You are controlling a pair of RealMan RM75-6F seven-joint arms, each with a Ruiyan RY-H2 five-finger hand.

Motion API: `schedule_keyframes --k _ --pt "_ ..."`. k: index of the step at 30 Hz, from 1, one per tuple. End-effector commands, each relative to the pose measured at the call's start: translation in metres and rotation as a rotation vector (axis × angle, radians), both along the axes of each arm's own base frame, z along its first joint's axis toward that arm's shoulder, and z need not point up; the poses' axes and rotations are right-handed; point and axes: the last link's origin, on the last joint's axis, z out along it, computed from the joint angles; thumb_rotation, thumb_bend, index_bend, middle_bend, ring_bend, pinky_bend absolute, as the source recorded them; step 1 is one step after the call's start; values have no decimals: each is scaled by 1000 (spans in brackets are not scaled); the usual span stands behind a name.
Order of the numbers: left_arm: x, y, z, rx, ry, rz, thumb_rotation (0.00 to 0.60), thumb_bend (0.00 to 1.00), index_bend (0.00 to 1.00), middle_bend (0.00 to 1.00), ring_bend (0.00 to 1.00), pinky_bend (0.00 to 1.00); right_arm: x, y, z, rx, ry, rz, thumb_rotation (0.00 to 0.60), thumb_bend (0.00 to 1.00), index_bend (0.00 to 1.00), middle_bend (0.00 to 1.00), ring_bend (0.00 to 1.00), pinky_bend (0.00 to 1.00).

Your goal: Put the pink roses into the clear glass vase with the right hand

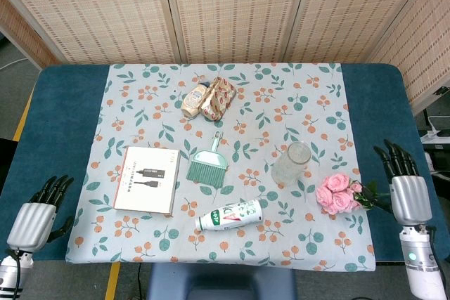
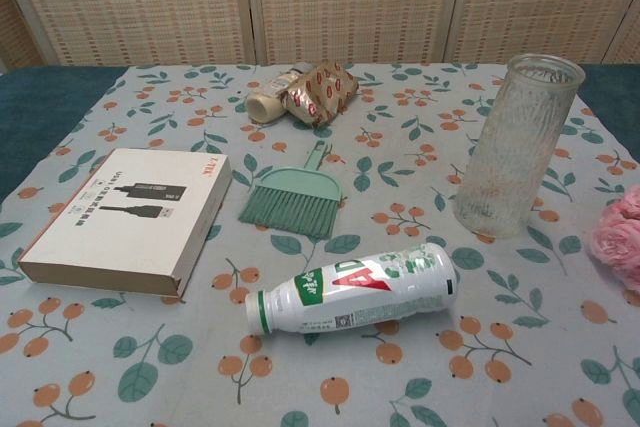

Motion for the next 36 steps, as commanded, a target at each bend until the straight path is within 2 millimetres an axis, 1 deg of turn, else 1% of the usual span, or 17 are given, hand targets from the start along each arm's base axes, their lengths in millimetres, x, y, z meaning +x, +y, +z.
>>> schedule_keyframes --k 1,7,8,9,10,11,12,13,15,16,17,20,24,28,32,36 --pt "0 0 0 0 0 0 600 356 38 58 0 287 0 7 2 24 36 -39 600 111 134 0 0 121" --pt "0 0 -1 -6 -10 -2 600 356 38 58 0 287 3 17 5 61 41 -46 600 111 127 0 0 138" --pt "0 1 -1 -6 -8 -2 600 356 38 58 0 287 3 19 6 65 50 -47 600 111 123 0 0 149" --pt "0 1 -1 -7 -8 -1 600 355 38 58 0 287 3 21 8 63 64 -47 600 111 119 13 0 182" --pt "-1 1 -1 -9 -11 3 600 356 38 58 0 287 3 25 9 62 86 -56 600 111 113 73 15 261" --pt "-1 0 -1 -11 -15 6 600 356 38 58 0 287 1 28 10 61 107 -71 600 107 109 148 64 354" --pt "-2 0 0 -11 -20 9 600 356 38 58 0 287 0 31 13 61 142 -96 600 96 105 248 149 467" --pt "-2 0 1 -9 -20 10 600 356 38 59 0 287 -1 32 13 74 165 -108 600 76 100 361 274 597" --pt "-1 -1 3 1 -22 6 600 357 38 58 0 287 -4 34 15 106 211 -142 600 42 95 507 444 747" --pt "0 -1 5 11 -24 2 600 357 38 58 0 287 -7 34 17 125 245 -169 600 27 91 567 502 796" --pt "1 -2 6 16 -24 -3 600 356 38 58 0 287 -8 33 18 136 266 -185 600 18 87 602 532 828" --pt "3 -4 5 17 -23 -9 600 355 38 59 0 287 -11 28 17 205 304 -241 600 6 86 659 581 881" --pt "3 -3 3 9 -15 -9 600 355 39 61 0 287 -16 11 7 334 339 -306 600 1 71 713 624 927" --pt "2 -2 4 14 -18 -2 600 355 40 60 0 287 -25 -8 -13 451 373 -369 600 1 67 725 636 936" --pt "1 -2 6 20 -19 2 600 355 40 61 0 287 -28 -24 -33 506 365 -392 600 1 72 726 638 936" --pt "2 -3 5 19 -18 -5 600 354 40 60 0 287 -28 -37 -52 545 330 -393 600 1 108 733 650 941"
